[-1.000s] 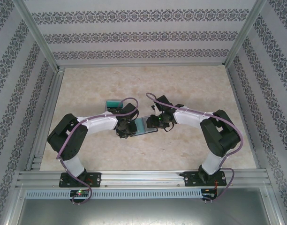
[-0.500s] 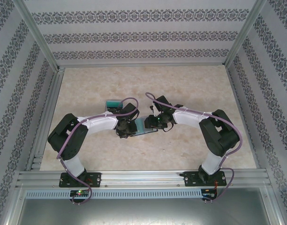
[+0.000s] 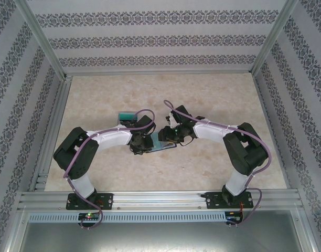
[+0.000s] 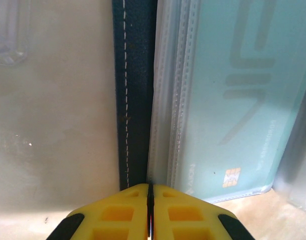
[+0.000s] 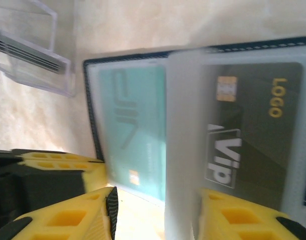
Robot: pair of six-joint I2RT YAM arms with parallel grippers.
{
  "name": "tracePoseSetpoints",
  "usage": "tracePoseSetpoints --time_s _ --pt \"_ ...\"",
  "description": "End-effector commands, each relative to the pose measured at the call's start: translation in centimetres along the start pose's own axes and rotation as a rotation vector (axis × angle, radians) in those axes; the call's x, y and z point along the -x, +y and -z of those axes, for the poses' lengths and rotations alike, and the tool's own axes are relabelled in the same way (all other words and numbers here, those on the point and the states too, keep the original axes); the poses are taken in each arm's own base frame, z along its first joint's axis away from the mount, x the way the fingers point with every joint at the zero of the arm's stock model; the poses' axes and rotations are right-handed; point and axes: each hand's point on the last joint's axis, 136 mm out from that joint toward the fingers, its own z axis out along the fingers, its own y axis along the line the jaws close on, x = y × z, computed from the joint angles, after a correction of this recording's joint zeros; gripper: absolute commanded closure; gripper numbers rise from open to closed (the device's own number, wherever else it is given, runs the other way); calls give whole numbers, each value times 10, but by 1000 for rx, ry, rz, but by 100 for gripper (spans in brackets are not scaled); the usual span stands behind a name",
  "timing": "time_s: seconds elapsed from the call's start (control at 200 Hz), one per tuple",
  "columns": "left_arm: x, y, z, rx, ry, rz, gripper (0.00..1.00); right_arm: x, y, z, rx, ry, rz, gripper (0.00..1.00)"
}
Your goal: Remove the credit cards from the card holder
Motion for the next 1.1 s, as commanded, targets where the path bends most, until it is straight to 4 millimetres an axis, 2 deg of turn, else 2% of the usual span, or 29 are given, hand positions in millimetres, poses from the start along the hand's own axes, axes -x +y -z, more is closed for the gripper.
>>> tracePoseSetpoints --time_s 0.0,0.255,0.375,0.47,0.585,0.714,0.874,0.969,1.094 --pt "-7 1 -5 22 26 -27 89 11 28 8 103 -19 -6 55" --pt "-8 0 -4 20 24 -26 89 17 50 7 219 -15 -42 54" --pt "-6 -1 -1 15 11 -24 89 15 58 -1 273 17 -70 54" --pt "-3 -2 6 12 -5 -24 89 13 58 -10 297 32 -102 54" --pt "-1 0 19 25 -30 -20 89 15 55 -7 289 18 -99 54" --pt "1 4 40 37 -63 4 89 21 40 6 223 -25 -82 54" --pt "7 -11 66 -33 -112 3 85 26 7 23 92 -80 -59 58" --pt "11 -30 66 -102 -110 -12 84 23 -14 27 -19 -82 -21 62" --pt "18 -51 54 -154 -90 -19 86 20 -33 24 -96 -63 5 65"
